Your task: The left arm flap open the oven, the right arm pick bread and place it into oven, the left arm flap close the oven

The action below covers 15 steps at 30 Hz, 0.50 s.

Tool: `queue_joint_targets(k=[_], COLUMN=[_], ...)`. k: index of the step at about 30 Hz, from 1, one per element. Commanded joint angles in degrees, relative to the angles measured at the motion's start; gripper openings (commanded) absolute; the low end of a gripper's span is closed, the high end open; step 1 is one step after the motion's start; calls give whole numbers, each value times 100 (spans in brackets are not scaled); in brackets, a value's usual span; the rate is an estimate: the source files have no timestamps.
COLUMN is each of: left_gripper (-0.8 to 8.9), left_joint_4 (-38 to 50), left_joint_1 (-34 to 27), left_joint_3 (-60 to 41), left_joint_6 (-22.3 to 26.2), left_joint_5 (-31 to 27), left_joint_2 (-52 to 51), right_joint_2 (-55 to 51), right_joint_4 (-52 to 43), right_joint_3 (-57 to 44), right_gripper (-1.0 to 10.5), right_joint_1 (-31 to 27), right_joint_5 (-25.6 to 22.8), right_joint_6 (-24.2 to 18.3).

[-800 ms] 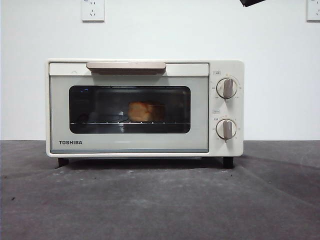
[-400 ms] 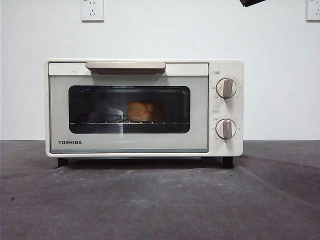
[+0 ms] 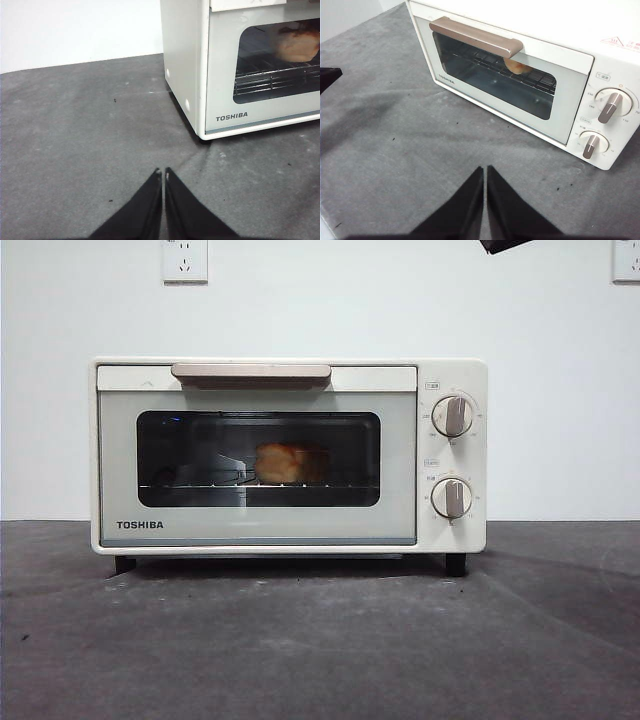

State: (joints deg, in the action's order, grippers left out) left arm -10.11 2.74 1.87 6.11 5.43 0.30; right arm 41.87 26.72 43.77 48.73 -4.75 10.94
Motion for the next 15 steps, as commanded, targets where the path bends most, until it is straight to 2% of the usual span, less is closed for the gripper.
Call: queue_joint_targets(k=[1, 6, 9, 15], left_gripper=[16, 16, 16, 16], left_joint_4=[-37, -39, -37, -39], left_joint_1=[-15, -15, -15, -15], left_joint_3=[-116, -116, -116, -116], left_joint_6=[28, 28, 28, 28], left_joint_5=[-11, -11, -11, -11], left_joint_2=[-11, -11, -11, -11], right_joint_2=[-57, -470, -857, -1519], right_joint_4=[-57, -50, -48, -66], right_joint_3=[55, 55, 48, -149], right_gripper=[6, 6, 6, 5], right_joint_1=[35, -409, -1095, -2870], right_joint_5=[-26, 138, 181, 229], right_joint_6=[59, 48, -4, -229])
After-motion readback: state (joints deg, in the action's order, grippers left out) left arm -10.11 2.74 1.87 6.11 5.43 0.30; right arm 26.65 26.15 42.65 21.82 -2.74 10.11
